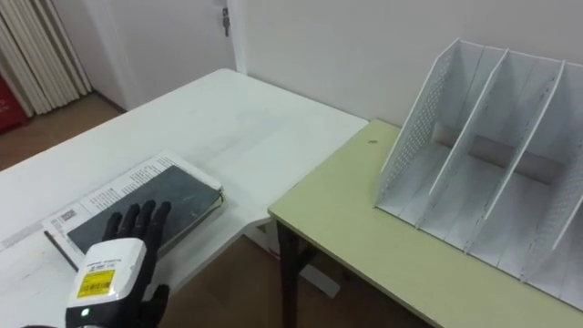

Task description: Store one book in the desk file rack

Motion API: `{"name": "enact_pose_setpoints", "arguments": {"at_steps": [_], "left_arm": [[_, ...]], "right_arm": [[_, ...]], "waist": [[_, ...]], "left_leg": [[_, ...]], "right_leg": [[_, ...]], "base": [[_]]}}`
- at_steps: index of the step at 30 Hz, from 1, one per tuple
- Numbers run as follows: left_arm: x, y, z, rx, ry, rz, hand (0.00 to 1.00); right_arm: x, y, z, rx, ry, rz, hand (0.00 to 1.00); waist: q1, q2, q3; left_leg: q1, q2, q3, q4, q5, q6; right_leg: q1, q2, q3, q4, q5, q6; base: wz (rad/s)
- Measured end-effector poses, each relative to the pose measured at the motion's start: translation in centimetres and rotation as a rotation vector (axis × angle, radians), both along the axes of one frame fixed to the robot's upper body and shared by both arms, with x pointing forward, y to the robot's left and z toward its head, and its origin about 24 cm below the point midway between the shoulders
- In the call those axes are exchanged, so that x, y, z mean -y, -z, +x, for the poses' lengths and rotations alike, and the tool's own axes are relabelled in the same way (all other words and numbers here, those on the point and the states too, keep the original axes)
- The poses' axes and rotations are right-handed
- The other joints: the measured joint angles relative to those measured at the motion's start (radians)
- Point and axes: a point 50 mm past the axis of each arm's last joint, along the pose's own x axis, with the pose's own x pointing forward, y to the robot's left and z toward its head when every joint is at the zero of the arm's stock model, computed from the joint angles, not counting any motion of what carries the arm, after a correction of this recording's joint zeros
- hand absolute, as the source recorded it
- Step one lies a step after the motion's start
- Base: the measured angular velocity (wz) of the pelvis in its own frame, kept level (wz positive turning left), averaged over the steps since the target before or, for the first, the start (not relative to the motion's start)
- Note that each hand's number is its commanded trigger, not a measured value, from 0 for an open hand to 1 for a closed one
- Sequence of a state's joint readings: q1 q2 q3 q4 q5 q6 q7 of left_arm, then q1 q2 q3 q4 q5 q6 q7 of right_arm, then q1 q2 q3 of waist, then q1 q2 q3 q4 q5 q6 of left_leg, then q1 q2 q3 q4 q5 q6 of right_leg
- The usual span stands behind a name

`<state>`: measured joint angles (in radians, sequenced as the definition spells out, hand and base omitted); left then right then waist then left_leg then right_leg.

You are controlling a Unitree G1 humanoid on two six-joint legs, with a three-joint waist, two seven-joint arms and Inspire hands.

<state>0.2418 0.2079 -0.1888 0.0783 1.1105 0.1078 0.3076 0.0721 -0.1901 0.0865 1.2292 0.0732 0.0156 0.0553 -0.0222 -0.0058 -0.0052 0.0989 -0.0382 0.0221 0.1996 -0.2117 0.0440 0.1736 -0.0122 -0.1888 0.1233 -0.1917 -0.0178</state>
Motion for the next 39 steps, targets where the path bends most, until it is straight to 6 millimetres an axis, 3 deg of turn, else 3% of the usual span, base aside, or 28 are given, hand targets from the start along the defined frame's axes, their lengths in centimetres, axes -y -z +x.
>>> {"name": "enact_pose_setpoints", "arguments": {"at_steps": [8, 16, 17, 19, 20, 26, 34, 39], "left_arm": [[-0.5, 0.0, 0.0, -0.007, -0.019, -0.012, 0.0], [-1.5, -0.1, 0.0, -0.008, -0.075, -0.024, 0.0], [-1.5, -0.1, 0.0, -0.008, -0.075, -0.024, 0.44], [-1.6, 0.0, 0.0, -0.012, -0.079, -0.03, 0.75], [-1.6, 0.0, 0.0, -0.014, -0.08, -0.031, 1.0], [-2.1, -0.3, 0.5, 0.017, -0.115, -0.027, 1.0], [-2.6, -0.9, 1.4, 0.068, -0.15, -0.008, 1.0], [-2.9, -1.0, 1.5, 0.075, -0.161, -0.002, 1.0]], "right_arm": [[0.4, 0.0, -0.7, -0.002, 0.028, -0.015, 0.0], [0.7, -0.1, -1.1, -0.01, 0.044, -0.038, 0.0], [0.7, -0.1, -1.1, -0.011, 0.043, -0.04, 0.0], [0.9, -0.1, -1.2, -0.017, 0.025, -0.051, 0.0], [0.9, -0.2, -1.2, -0.02, 0.019, -0.055, 0.0], [1.2, -0.2, -1.6, -0.069, -0.037, -0.104, 0.0], [1.1, 0.1, -4.8, -0.255, -0.209, -0.147, 0.0], [1.1, 0.1, -5.2, -0.287, -0.212, -0.14, 0.0]], "waist": [[0.0, 0.007, -0.0043], [-0.002, 0.013, -0.0024], [-0.001, 0.013, -0.0025], [0.0, 0.016, -0.0025], [0.0, 0.017, -0.0024], [-0.002, 0.022, -0.0026], [-0.003, 0.03, -0.003], [0.0, 0.03, -0.0032]], "left_leg": [[0.0, 0.0, -0.001, 0.0, 0.0, 0.0], [0.001, 0.006, 0.004, -0.006, 0.0, 0.0], [0.001, 0.007, 0.004, -0.007, 0.0, 0.0], [0.005, 0.007, 0.008, -0.011, 0.0, 0.0], [0.007, 0.007, 0.008, -0.011, 0.0, 0.0], [0.016, 0.006, 0.014, -0.016, 0.0, 0.0], [0.019, 0.006, 0.022, -0.02, 0.0, -0.001], [0.033, 0.007, 0.031, -0.03, 0.0, -0.001]], "right_leg": [[0.001, 0.0, 0.0, -0.001, 0.0, 0.0], [-0.002, 0.0, 0.003, -0.001, 0.0, 0.0], [-0.003, 0.0, 0.004, -0.001, 0.0, 0.0], [-0.003, 0.001, 0.01, 0.0, 0.0, 0.0], [-0.002, 0.001, 0.011, 0.0, 0.0, 0.0], [0.0, 0.004, 0.025, 0.004, -0.001, -0.002], [-0.001, 0.005, 0.033, 0.013, -0.004, -0.003], [0.0, 0.007, 0.049, 0.016, -0.004, -0.003]], "base": [[0.0], [0.0], [-0.05], [-0.06], [-0.04], [-0.05], [-0.02], [-0.09]]}}
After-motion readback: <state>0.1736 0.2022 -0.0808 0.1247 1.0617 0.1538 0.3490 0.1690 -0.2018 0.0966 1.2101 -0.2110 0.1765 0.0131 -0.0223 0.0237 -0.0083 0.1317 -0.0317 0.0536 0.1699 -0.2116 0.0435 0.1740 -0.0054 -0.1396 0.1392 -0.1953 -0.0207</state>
